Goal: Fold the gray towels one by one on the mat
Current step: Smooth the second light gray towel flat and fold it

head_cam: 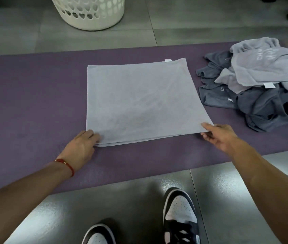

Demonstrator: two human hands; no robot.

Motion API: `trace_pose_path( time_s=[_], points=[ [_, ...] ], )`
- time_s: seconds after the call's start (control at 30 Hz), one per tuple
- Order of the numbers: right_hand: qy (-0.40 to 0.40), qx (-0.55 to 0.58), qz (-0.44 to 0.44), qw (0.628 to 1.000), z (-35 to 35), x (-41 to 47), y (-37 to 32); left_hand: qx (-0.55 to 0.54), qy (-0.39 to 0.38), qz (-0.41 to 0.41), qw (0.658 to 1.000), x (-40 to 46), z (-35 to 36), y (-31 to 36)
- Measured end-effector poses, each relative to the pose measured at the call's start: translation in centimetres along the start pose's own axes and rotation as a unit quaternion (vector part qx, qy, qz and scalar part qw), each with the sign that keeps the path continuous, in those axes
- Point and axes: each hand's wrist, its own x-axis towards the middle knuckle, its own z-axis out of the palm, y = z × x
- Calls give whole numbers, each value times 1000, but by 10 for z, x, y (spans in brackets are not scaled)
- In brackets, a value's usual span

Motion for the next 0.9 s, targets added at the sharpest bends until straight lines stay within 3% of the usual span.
trace_pose_path(
  time_s=[0.17, 0.27, 0.33, 0.4, 0.53, 0.73, 0.9],
  points=[
    [44, -19, -13, 999, 2, 2, 8, -68, 85, -126, 986, -5, -3, 8],
    [92, -101, -59, 989, 5, 5, 15, -145, 54, -279, 948, -7, -5, 20],
    [119, -123, -110, 979, 6, 2, 20, -207, 30, -336, 918, -8, -8, 25],
    [111, -68, -152, 980, 6, -7, 25, -276, 28, -376, 884, -12, -12, 29],
    [10, 16, -198, 980, -5, -23, 33, -361, 42, -399, 842, -20, -23, 33],
    [-88, 14, -149, 985, -30, -33, 37, -218, 12, -263, 940, -40, -39, 15],
    [-95, -93, -131, 982, -51, -57, 43, -168, -46, -175, 969, -56, -45, 17]
  ],
)
